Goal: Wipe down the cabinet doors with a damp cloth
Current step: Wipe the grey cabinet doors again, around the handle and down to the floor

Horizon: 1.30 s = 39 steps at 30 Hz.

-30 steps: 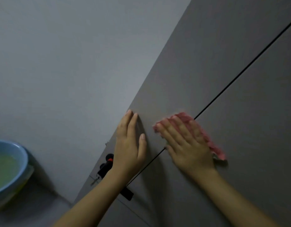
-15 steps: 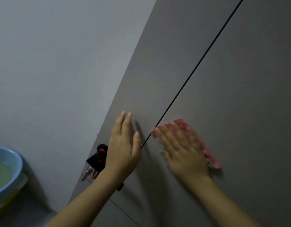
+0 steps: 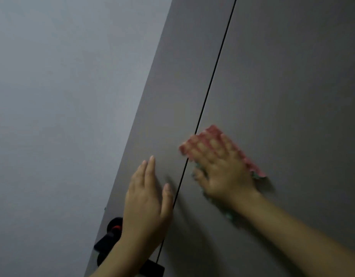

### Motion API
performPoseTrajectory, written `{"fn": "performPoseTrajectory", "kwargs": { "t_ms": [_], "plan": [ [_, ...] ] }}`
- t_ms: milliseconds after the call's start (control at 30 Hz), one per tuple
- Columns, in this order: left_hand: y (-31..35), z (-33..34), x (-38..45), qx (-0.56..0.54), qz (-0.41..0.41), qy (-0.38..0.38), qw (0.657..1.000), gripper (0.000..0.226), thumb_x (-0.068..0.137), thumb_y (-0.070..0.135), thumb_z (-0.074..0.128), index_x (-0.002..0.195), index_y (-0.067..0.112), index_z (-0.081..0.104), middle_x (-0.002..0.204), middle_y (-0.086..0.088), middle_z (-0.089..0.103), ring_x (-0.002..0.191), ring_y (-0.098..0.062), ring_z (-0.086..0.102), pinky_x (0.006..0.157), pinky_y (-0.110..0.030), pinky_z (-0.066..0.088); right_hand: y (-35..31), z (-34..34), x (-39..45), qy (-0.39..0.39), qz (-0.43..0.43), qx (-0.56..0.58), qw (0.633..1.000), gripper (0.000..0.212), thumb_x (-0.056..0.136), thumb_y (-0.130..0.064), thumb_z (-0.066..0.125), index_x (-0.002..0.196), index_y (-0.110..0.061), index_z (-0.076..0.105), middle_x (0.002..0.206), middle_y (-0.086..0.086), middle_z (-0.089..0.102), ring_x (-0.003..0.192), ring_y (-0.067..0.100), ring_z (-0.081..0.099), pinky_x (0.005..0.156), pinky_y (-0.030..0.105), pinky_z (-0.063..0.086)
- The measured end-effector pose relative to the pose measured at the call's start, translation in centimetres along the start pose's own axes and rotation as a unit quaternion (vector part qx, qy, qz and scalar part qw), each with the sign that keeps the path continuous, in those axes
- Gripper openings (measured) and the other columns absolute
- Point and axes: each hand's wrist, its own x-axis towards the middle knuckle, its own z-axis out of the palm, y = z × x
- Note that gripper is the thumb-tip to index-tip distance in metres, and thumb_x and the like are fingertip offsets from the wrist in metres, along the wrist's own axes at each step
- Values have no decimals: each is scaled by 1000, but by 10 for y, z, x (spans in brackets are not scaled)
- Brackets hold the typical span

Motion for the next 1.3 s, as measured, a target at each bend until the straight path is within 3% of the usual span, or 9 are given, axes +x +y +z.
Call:
{"fn": "performPoseTrajectory", "kwargs": {
  "t_ms": [167, 333, 400, 533, 633, 833, 1067, 1233, 1300],
  "plan": [
    [15, 12, 7, 61, -37, -46, 996, 70, 98, 49, 29, 150, 31, -13, 159, -12, -14, 146, -26, -16, 119, -43, -3, 25, -3, 51, 98, 249, -63, 962, 58, 92, -39, 29, 144, -17, 41, 149, 5, 41, 138, 33, 36, 115, 44, 8],
    [0, 21, -5, 100, 4, -52, 994, 67, 98, 50, 29, 153, 27, -3, 158, -16, -18, 144, -30, -21, 118, -49, -7, -37, 13, -58, 12, 82, -69, 994, 56, 95, -43, 29, 148, -26, 33, 155, -2, 28, 145, 22, 21, 117, 43, 10],
    [-1, 28, -17, 118, 20, -55, 991, 67, 98, 50, 30, 153, 25, 0, 158, -16, -15, 145, -31, -18, 118, -51, -4, -17, 0, -116, 8, 92, -76, 993, 56, 94, -42, 31, 147, -25, 33, 153, -1, 33, 143, 21, 24, 117, 41, 13],
    [13, 41, -30, 126, 62, -59, 988, 67, 98, 51, 30, 152, 20, 7, 160, -12, -7, 146, -32, -13, 117, -54, 1, 33, -20, -117, 57, 257, -109, 958, 61, 92, -43, 23, 146, -20, 37, 151, 5, 39, 140, 28, 32, 116, 42, 13],
    [15, 51, -30, 111, 49, -46, 992, 70, 97, 52, 32, 153, 18, 7, 160, -12, -9, 146, -32, -16, 116, -57, -2, 27, -15, -52, 87, 407, -94, 905, 64, 92, -46, 13, 152, -24, 21, 159, -3, 18, 147, 24, 13, 118, 42, -2],
    [19, 67, -26, 147, 39, -8, 988, 85, 91, 63, 36, 151, 14, 2, 158, -16, -13, 144, -34, -19, 114, -61, -4, 11, -10, -71, 22, 113, -72, 991, 62, 92, -47, 13, 150, -31, 22, 158, -7, 20, 147, 20, 14, 118, 38, -3],
    [27, 65, -25, 190, 20, -79, 978, 136, 57, 92, 42, 149, 10, -15, 154, -20, -26, 140, -40, -28, 109, -65, -6, 106, -42, -58, 79, 405, -97, 906, 56, 99, -43, 15, 153, -27, 11, 161, -6, 8, 148, 21, 4, 119, 41, -4],
    [28, 66, -26, 164, 14, -60, 985, 143, 44, 93, 39, 150, 11, -11, 156, -17, -24, 141, -37, -26, 110, -63, -7, 35, -18, -122, 62, 119, -79, 988, 58, 91, -44, 28, 144, -27, 41, 150, -3, 39, 139, 24, 33, 116, 41, 11],
    [28, 64, -26, 152, 16, -43, 987, 139, 48, 90, 44, 151, 11, -8, 157, -17, -21, 143, -35, -23, 112, -61, -7, 47, -25, -163, 31, 89, -89, 992, 54, 92, -42, 34, 143, -27, 43, 148, -4, 42, 137, 22, 35, 115, 39, 16]
  ]
}}
